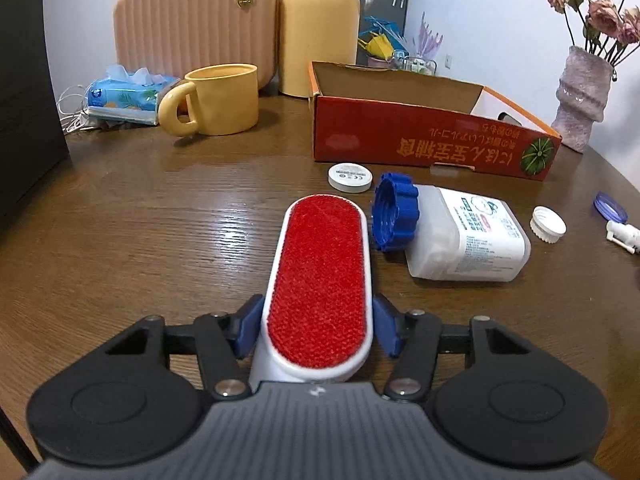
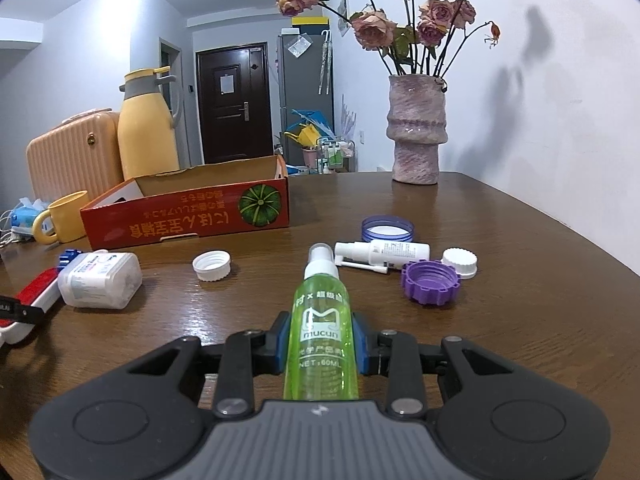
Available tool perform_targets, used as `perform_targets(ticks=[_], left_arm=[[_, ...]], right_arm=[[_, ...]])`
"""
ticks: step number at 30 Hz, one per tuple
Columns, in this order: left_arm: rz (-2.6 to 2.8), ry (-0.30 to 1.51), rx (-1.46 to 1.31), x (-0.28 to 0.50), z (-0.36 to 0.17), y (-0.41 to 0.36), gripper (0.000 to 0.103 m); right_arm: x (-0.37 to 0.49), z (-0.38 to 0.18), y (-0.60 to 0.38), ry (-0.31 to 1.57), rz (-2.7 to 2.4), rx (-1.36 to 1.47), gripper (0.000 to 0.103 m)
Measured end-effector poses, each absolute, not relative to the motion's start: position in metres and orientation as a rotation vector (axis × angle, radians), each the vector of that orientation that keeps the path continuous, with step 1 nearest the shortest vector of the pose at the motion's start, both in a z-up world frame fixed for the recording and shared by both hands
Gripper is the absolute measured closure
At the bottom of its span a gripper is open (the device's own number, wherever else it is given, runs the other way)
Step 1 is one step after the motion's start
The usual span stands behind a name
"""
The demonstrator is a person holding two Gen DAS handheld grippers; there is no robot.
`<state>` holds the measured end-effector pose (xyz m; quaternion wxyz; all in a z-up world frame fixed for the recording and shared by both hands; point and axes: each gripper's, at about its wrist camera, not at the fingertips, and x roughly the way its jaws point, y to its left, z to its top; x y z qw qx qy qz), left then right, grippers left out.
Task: Organize rigid objects
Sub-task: 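Grasp the green spray bottle with the right tool while the left tool grasps the lint brush, then carry the lint brush and green spray bottle over the cardboard box with both tools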
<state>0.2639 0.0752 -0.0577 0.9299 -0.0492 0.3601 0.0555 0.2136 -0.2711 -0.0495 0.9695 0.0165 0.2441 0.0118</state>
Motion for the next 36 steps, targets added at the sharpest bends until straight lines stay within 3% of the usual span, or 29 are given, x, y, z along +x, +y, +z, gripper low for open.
perform_targets(ticks=[36], left_arm=[[0.097,0.596,-0.087,0.284,0.022,0.062,0.046]], right_arm=[[0.278,0.005,-0.229,0.396,0.175,0.024,0.073]])
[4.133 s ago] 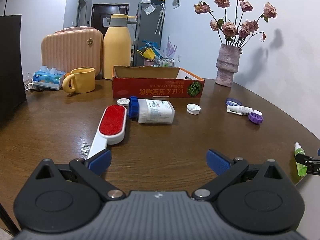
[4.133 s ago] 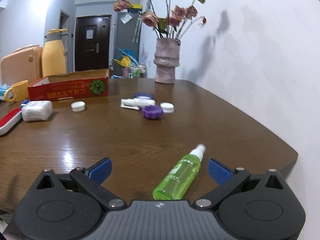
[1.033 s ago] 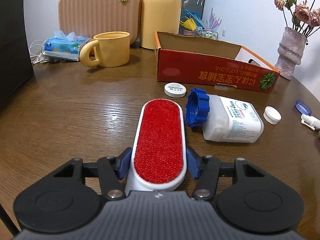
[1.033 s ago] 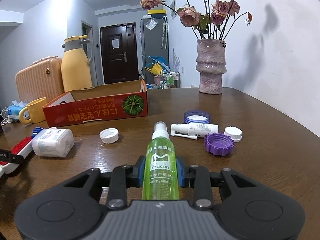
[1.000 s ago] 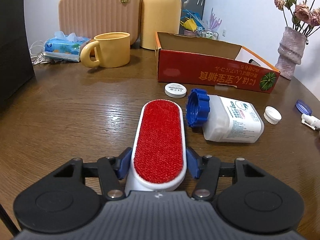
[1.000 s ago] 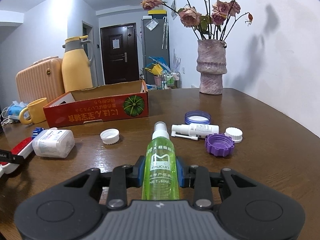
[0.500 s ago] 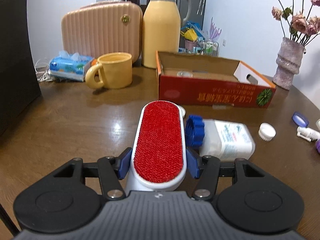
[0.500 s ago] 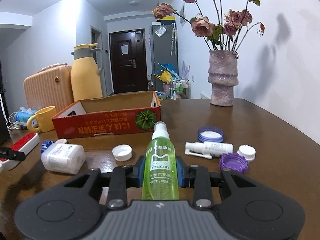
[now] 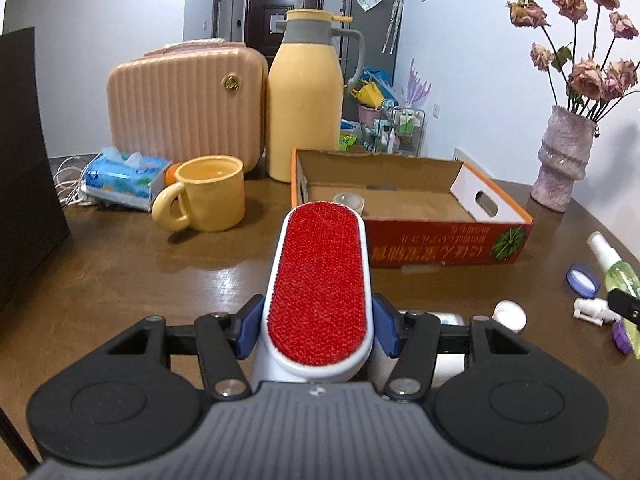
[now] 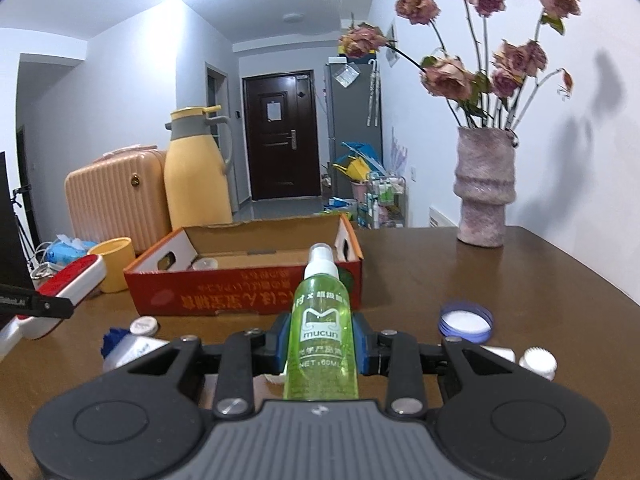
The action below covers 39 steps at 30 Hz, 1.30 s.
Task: Organize rigid objects
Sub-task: 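Carry the lint brush and green spray bottle over the cardboard box with both tools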
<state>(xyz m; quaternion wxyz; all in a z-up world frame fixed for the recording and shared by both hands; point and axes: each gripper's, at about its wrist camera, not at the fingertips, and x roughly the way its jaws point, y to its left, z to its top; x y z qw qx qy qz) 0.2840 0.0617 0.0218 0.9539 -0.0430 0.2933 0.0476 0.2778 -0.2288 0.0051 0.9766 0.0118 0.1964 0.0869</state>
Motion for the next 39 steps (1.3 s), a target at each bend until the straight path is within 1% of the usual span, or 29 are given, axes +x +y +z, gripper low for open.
perform_targets(ticks=[19,39], left_arm=[[0.066,0.516,-0.132,0.352,0.052,0.047,0.046],[0.103,0.512,-0.179,0.439,0.047,0.056,0.046]], right_arm=[[0.364,0.033,-0.191,0.361,0.239,0.025,0.073],[0.454,0.02,-0.154,0.379,0.254,0.047,0.073]])
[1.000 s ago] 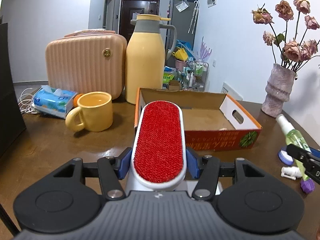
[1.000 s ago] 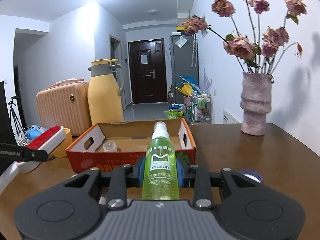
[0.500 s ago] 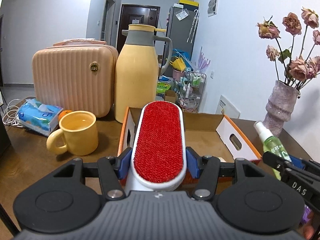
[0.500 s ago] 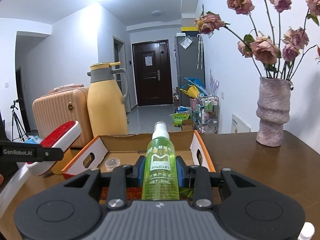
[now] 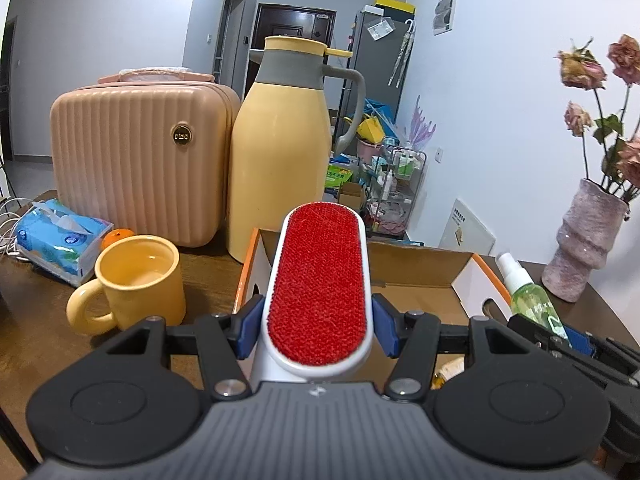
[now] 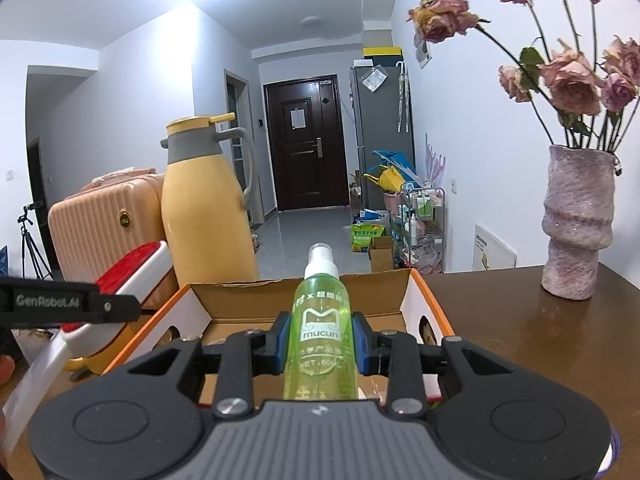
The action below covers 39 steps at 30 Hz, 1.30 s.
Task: Organize rigid objects
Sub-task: 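Carry the lint brush and green spray bottle over the cardboard box with both tools, then open both tools to drop the lint brush and spray bottle into the box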
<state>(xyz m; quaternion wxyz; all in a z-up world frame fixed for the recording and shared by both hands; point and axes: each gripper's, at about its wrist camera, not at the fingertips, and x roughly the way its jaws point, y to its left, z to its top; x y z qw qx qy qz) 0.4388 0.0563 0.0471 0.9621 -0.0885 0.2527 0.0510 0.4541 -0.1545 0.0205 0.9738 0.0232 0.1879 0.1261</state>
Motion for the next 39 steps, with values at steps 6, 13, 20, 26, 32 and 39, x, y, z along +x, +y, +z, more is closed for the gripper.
perform_targets(ticks=[6,13,20,26,32,39], left_arm=[[0.119,0.531,-0.162,0.469,0.038,0.053,0.046],[0.105,0.565,-0.118,0.501,0.026,0.047,0.046],[0.103,0.601,-0.08,0.523,0.013,0.045,0.046],[0.106,0.641,-0.055,0.533,0.002,0.047,0.046],[0.102,0.632,-0.103,0.527,0.007,0.054,0.0],[0.096,0.567,-0.164,0.52,0.02,0.064,0.0]], right_arm=[[0.479,0.016,-0.146,0.394,0.267,0.017,0.073],[0.511,0.01,-0.14,0.434,0.281,0.004,0.073],[0.534,-0.008,-0.137,0.51,0.277,-0.004,0.073],[0.541,-0.021,-0.136,0.554,0.269,-0.015,0.073],[0.547,-0.026,-0.139,0.604,0.247,-0.039,0.032],[0.537,-0.014,-0.147,0.544,0.218,-0.011,0.0]])
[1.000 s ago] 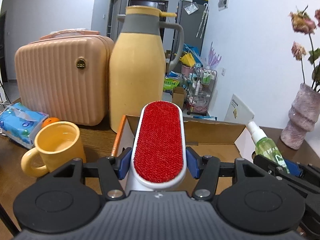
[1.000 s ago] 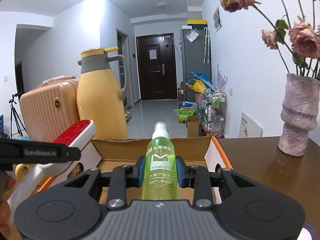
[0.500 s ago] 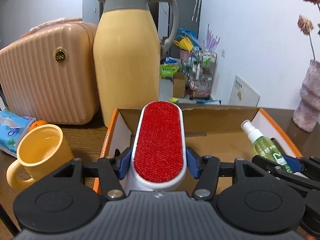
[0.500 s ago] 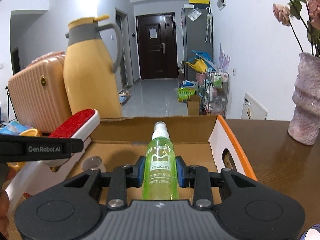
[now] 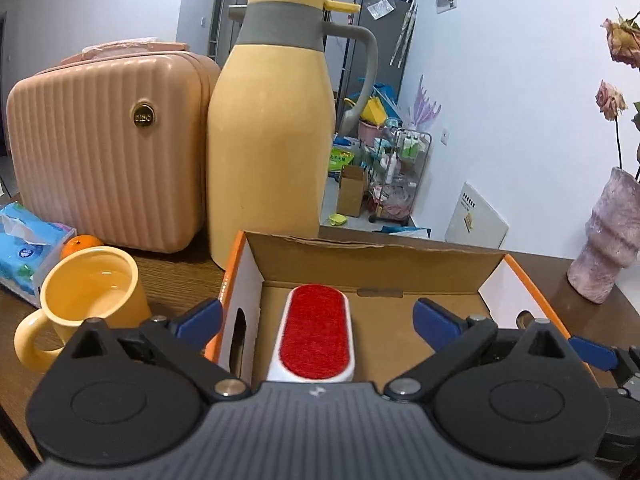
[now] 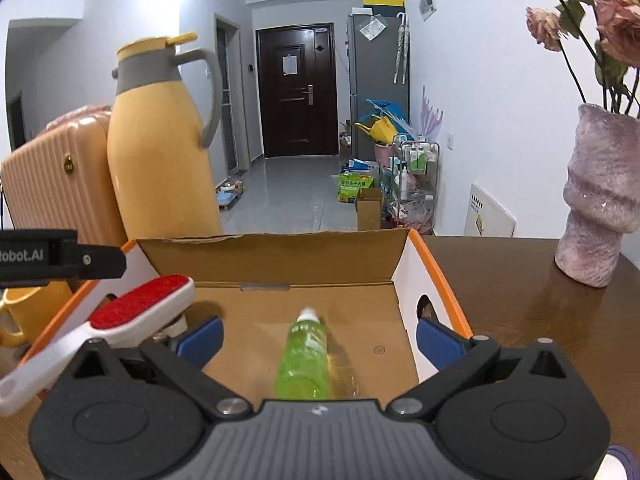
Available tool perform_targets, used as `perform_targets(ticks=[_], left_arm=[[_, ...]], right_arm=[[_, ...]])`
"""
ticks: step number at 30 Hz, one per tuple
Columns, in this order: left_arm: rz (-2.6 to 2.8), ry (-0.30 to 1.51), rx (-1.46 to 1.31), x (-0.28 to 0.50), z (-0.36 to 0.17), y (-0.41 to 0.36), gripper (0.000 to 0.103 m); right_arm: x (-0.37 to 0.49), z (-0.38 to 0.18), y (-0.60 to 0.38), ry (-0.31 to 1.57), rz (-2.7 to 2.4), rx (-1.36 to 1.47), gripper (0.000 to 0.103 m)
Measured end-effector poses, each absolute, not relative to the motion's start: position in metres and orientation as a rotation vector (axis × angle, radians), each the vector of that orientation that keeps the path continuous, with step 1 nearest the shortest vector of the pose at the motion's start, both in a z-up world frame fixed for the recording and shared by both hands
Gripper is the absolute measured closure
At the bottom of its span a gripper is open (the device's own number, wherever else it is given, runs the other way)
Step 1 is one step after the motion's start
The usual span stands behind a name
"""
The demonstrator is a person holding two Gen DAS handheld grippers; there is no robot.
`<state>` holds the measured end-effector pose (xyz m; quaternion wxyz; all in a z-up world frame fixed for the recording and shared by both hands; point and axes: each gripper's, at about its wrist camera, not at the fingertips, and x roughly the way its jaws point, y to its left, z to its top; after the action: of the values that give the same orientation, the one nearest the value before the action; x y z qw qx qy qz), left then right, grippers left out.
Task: Organize rigid objects
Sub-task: 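Open both tools to drop the lint brush and spray bottle into the box, then withdraw both tools from the box back over the table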
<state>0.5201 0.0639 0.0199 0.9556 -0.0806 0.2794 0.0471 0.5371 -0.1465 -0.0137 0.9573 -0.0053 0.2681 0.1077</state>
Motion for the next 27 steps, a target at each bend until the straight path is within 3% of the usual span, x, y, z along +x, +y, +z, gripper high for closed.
perform_targets(ticks=[13,27], left_arm=[[0.101,0.533,-0.122,0.503,0.026,0.059,0.0],[0.125,0.44,-0.138,0.433,0.033,0.074,0.0]], right_arm=[[0.518,0.0,-0.145,0.512,0.22,-0.037,0.0],[0.45,0.019,-0.16,0.404,0.25,-0.063,0.0]])
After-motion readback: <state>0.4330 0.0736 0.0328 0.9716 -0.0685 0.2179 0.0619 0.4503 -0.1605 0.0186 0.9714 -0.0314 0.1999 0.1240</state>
